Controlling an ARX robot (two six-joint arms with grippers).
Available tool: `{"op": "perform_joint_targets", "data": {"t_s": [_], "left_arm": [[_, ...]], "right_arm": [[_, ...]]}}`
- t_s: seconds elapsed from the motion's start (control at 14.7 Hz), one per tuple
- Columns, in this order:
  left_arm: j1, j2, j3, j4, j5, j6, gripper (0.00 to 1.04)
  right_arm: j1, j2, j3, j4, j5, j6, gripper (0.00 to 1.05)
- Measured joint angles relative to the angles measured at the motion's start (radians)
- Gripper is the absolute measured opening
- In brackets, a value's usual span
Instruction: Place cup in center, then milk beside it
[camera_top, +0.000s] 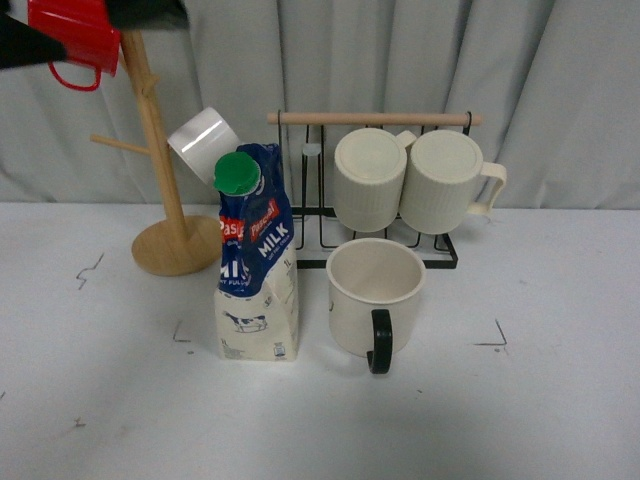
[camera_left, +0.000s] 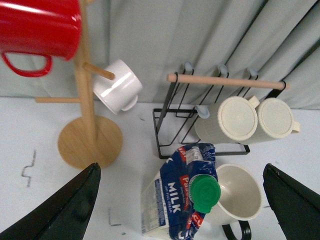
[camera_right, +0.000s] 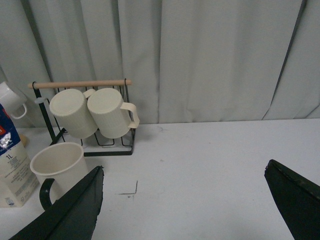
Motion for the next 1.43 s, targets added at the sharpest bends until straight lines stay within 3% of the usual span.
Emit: {"op": "perform_joint_targets", "data": {"t_s": [0.07,0.14,0.2,0.27,1.43], "left_arm": [[0.118,-0.213,-0.145,0.216,-0.064,0.127,0.85],[0.196,-0.412,-0.415,0.411,-0.039,0.220,0.47],[0.268,-0.500,-0.587,0.448,0.043,0.232,0.09],[0.276,-0.599,-0.689,0.453,0.051,0.232,0.02],[0.277,-0.908,-0.838,0.298,0.051,0.232,0.02]], "right_arm": [[0.000,0.000,0.000,0.000,0.000,0.000,0.98],[0.000,0.000,0.000,0.000,0.000,0.000,0.98],[0.000,0.000,0.000,0.000,0.000,0.000,0.98],[0.000,0.000,0.000,0.000,0.000,0.000,0.98],[0.000,0.000,0.000,0.000,0.000,0.000,0.98]]}}
